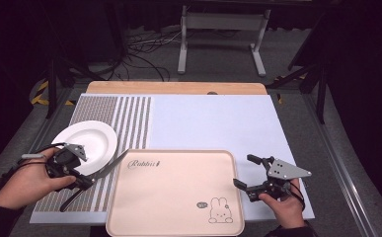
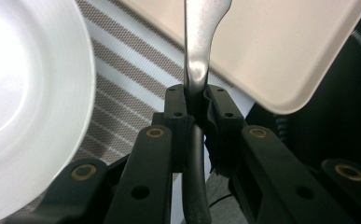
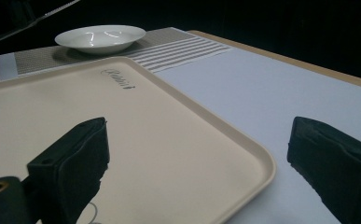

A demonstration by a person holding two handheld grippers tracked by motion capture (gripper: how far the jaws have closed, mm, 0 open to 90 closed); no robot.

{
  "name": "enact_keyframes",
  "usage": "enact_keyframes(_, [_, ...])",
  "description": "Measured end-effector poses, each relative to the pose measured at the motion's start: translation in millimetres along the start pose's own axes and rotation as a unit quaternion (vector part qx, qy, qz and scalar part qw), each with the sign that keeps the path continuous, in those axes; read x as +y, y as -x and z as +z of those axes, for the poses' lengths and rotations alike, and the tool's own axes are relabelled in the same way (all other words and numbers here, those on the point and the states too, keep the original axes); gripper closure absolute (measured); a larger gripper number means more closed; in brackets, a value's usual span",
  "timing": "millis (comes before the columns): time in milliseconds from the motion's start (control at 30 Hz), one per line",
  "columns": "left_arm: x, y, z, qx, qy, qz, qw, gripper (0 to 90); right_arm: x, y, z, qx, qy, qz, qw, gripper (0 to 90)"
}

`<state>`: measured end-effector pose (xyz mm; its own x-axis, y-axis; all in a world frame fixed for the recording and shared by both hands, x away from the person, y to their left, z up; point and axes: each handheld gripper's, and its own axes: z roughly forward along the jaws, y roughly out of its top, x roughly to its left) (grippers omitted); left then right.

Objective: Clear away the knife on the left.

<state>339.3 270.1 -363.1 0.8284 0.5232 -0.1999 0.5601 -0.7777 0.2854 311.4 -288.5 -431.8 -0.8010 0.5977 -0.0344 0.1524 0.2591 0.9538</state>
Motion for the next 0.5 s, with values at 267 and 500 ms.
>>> enact_keyframes(267, [12.3, 8.1, 6.4, -0.002, 0.013, -0.025, 0.9996, 80.2, -0.5, -0.5, 0.2, 0.0, -0.001, 0.0, 1.0, 6.3])
enact_keyframes(500, [22.2, 13.6, 14.4, -0.02, 0.032, -0.051, 0.998, 80.1, -0.7, 0.0, -0.5, -0.001, -0.002, 0.0, 1.0, 6.3])
